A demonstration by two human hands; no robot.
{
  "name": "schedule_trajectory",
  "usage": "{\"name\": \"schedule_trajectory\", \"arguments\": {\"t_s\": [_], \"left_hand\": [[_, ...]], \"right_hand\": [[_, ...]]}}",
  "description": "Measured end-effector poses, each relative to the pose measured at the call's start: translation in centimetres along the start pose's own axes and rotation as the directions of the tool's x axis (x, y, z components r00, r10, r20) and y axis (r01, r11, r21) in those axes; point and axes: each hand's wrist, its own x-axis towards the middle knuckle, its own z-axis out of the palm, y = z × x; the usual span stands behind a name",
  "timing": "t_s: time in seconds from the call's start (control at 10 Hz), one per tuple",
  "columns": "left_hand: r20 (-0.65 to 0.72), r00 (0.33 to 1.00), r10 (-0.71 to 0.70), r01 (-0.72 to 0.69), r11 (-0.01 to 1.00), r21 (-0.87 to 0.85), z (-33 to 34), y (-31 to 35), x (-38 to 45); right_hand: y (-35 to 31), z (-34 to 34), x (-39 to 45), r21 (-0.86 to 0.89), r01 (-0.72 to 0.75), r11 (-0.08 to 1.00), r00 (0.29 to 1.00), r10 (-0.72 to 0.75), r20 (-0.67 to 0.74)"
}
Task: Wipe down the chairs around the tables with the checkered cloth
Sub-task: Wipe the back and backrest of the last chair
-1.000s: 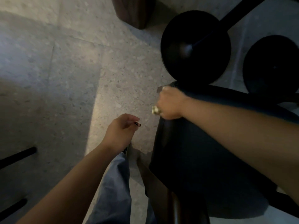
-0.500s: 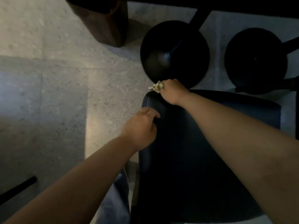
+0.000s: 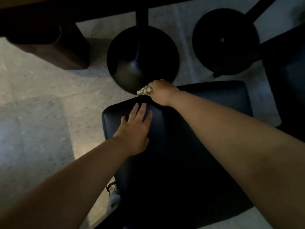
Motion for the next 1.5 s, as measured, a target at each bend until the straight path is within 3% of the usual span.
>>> {"name": "schedule_trajectory", "arguments": {"t_s": [0.2, 0.4, 0.7, 0.8, 0.9, 1.0, 1.2, 1.3, 1.4, 1.5], "left_hand": [[-0.037, 0.997, 0.062, -0.059, 0.994, 0.095, -1.7, 4.5, 3.2], [0.085, 0.995, 0.044, -0.058, 0.984, 0.167, -2.1, 8.5, 6.4], [-0.003, 1.000, -0.005, 0.006, 0.978, 0.208, -0.9, 9.0, 6.8], [-0.021, 1.000, -0.005, 0.009, 0.976, 0.218, -0.8, 8.9, 6.8], [-0.028, 1.000, -0.005, 0.012, 0.974, 0.227, -0.7, 8.9, 6.9], [-0.044, 0.999, -0.007, 0.018, 0.971, 0.240, -0.5, 8.9, 6.9], [-0.043, 0.999, -0.014, 0.024, 0.973, 0.228, -0.6, 8.9, 6.8], [-0.047, 0.999, -0.011, 0.021, 0.977, 0.212, -0.7, 9.0, 6.7], [-0.050, 0.999, -0.006, 0.015, 0.981, 0.194, -0.7, 9.0, 6.6], [-0.048, 0.999, -0.002, 0.010, 0.987, 0.158, -0.7, 8.8, 6.5]], "right_hand": [[6.9, -2.4, -1.8, -0.023, -0.030, 0.999, 0.998, 0.029, -0.054], [12.5, -3.4, -3.4, 0.001, -0.042, 0.999, 0.993, 0.042, -0.108], [21.4, -5.5, -7.3, 0.046, -0.289, 0.956, 0.926, 0.291, -0.242], [22.8, -4.9, -8.2, 0.194, -0.416, 0.888, 0.824, 0.459, -0.333], [24.1, -4.1, -9.0, 0.520, -0.536, 0.665, 0.633, 0.724, -0.274], [25.8, -2.6, -11.2, 0.680, -0.619, 0.392, 0.499, 0.866, -0.045], [25.1, 0.5, -16.3, 0.634, -0.747, 0.197, 0.382, 0.909, 0.167], [24.8, 2.5, -18.7, 0.468, -0.858, 0.211, 0.354, 0.904, 0.242], [23.8, 5.3, -21.6, 0.604, -0.790, 0.104, 0.303, 0.923, 0.238], [23.9, 7.2, -22.3, 0.514, -0.850, 0.116, 0.236, 0.956, 0.175]]}}
